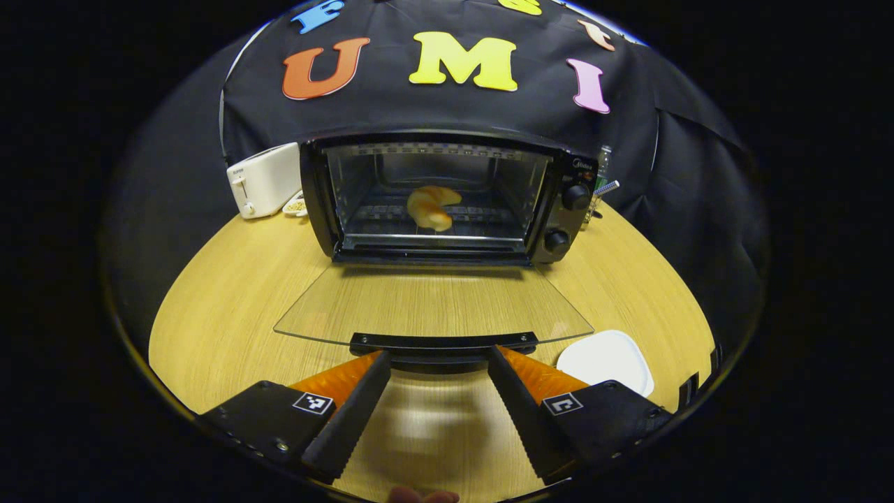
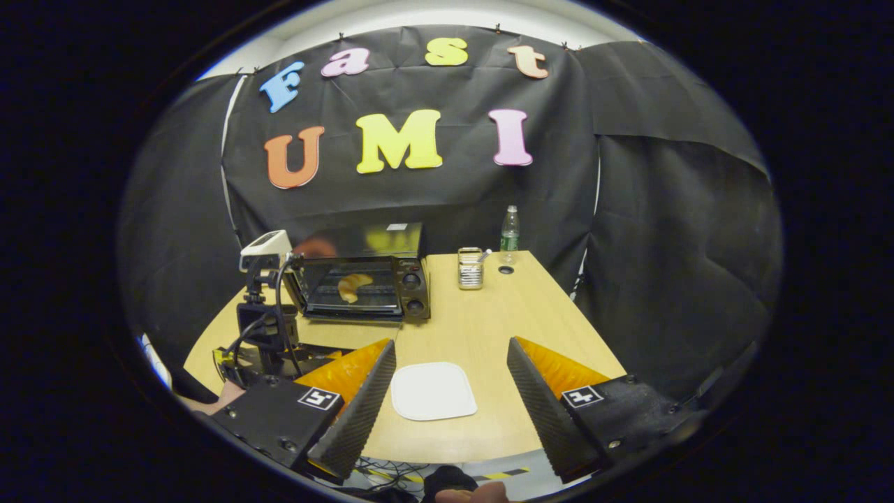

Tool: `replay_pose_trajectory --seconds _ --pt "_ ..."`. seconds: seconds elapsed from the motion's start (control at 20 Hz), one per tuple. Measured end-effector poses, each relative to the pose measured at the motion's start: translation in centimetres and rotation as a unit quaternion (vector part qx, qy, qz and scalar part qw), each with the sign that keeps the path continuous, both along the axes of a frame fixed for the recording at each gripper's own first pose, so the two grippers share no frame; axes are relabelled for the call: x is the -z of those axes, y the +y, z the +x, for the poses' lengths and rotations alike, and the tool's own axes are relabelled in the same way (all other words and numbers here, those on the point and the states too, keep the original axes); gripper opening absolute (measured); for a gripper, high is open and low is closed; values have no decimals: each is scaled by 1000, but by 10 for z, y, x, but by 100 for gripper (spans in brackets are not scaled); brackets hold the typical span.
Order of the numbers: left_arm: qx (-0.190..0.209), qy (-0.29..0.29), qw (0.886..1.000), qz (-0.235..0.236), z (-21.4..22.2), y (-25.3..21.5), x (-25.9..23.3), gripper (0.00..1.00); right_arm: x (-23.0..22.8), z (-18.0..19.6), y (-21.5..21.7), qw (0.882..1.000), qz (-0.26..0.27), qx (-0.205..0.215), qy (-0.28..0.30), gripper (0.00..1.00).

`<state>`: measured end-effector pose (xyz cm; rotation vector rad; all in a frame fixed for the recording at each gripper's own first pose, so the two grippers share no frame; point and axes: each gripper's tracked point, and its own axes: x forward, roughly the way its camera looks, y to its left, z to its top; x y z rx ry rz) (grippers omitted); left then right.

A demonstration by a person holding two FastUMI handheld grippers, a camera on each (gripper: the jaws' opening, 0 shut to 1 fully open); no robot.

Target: Open the electric oven with the left hand, put the food in, and close the electric oven.

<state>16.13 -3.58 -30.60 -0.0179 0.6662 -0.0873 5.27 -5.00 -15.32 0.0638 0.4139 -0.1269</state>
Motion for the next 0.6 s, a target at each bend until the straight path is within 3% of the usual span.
replay_pose_trajectory --seconds 0.25,0.45,0.6 --pt "19 -60 998 21 21 5 -49 94 -15 -5 4 1000 -1 -2 -17 97" --pt "15 -112 994 -2 45 6 -103 94 -34 -9 5 999 5 2 -42 97" --pt "16 -148 989 -15 39 14 -153 94 -54 -7 9 998 0 0 -69 97"
